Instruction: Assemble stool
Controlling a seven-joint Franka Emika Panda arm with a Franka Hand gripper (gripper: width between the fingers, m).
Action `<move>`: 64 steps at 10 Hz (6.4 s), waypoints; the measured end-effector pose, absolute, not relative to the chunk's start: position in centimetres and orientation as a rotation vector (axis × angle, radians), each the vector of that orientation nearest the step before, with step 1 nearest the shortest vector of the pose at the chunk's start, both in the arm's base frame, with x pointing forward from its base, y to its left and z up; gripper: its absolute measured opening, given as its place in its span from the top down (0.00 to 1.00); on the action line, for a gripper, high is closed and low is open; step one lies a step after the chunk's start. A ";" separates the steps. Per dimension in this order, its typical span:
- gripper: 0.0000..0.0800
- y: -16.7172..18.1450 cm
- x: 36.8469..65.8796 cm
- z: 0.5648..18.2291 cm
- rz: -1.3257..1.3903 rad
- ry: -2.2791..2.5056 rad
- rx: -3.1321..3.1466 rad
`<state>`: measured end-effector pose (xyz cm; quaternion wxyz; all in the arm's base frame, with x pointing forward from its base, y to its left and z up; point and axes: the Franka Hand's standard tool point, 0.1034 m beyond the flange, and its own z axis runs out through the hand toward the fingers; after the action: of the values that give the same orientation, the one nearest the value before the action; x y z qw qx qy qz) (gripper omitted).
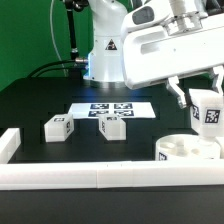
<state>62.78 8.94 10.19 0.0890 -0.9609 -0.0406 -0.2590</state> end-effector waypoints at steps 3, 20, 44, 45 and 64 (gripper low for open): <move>0.59 8.9 62.4 9.1 -0.755 -0.112 -2.861; 0.19 9.1 62.2 9.0 -0.657 -0.129 -2.872; 0.19 9.9 64.5 9.6 -0.184 -2.085 -2.289; 0.19 9.7 64.7 9.5 -0.201 -2.159 -2.238; 0.57 10.5 63.9 7.9 0.025 -0.653 -2.902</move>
Offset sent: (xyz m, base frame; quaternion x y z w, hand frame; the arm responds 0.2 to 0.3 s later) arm -0.0007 0.0003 -0.0132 -0.0049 0.0064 -0.0009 1.0000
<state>63.88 10.45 7.87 0.0831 -0.9722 -0.2188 0.0083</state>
